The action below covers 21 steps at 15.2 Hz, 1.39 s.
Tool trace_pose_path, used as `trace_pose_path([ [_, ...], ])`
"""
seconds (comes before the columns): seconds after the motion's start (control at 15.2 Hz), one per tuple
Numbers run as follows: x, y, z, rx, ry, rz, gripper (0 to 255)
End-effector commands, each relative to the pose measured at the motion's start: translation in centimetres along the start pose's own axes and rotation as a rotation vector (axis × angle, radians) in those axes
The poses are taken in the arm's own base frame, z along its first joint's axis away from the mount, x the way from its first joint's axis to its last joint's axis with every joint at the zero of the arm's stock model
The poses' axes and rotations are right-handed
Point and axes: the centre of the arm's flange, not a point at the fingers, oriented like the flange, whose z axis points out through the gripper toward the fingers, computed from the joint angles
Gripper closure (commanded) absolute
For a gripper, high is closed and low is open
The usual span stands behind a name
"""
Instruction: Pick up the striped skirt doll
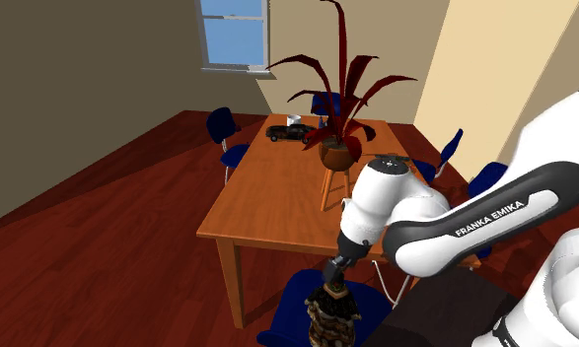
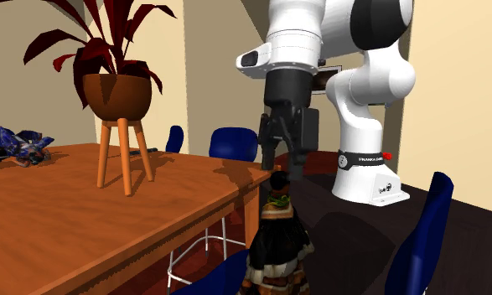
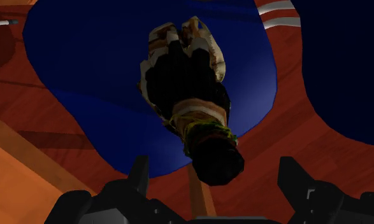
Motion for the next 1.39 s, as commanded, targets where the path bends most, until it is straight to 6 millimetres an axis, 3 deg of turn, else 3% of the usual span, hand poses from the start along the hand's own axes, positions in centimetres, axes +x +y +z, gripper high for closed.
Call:
trace_pose_path([
  [0.0, -0.2, -0.1, 1.1, 0.001, 0.002, 0.000, 0],
  [0.33, -0.4, 0.0, 3.0, 0.001, 0.002, 0.000, 0],
  [0.4, -0.4, 0.0, 2.8, 0.001, 0.002, -0.001, 255],
  [0.99, -0.4, 0.0, 3.0, 0.001, 0.002, 0.000, 255],
  [1.32, -0.1, -0.2, 0.4, 0.001, 0.002, 0.000, 255],
])
